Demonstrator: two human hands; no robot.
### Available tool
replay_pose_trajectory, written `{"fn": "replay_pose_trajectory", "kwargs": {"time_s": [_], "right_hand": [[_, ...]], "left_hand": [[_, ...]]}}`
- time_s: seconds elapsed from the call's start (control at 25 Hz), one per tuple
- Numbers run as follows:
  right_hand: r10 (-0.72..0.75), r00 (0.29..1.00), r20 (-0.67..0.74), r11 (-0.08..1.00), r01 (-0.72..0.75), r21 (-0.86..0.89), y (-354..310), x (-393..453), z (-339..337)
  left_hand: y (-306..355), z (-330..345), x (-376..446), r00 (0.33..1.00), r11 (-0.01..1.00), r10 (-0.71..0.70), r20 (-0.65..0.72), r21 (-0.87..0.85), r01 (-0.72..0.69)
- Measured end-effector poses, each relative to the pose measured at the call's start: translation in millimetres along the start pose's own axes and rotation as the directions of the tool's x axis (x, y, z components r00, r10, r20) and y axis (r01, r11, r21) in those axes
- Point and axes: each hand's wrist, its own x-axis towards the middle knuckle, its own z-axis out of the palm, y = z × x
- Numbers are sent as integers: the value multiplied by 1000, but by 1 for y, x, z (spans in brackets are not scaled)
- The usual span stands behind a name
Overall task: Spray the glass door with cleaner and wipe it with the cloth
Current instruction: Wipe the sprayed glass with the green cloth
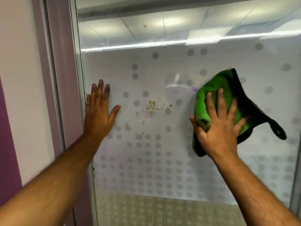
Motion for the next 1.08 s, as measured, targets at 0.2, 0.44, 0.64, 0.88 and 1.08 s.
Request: {"fn": "replay_pose_trajectory", "kwargs": {"time_s": [0.2,0.44,0.64,0.88,1.08], "right_hand": [[29,990,-142,995,-43,-95,-2,14,33],[4,972,-234,989,-37,-140,-66,52,47],[-394,918,-55,901,373,-222,-149,33,82],[-532,808,253,839,544,27,-168,-104,137],[-429,838,335,878,475,-63,-80,-147,96]], "left_hand": [[-16,20,-7,988,997,48,-144,-49,-56],[-18,23,-9,971,994,4,-239,-102,-29],[-5,26,-8,960,984,7,-280,-169,-56],[-40,26,-21,962,976,81,-260,-177,-130],[-41,33,-46,971,984,147,-190,-69,-163]]}}
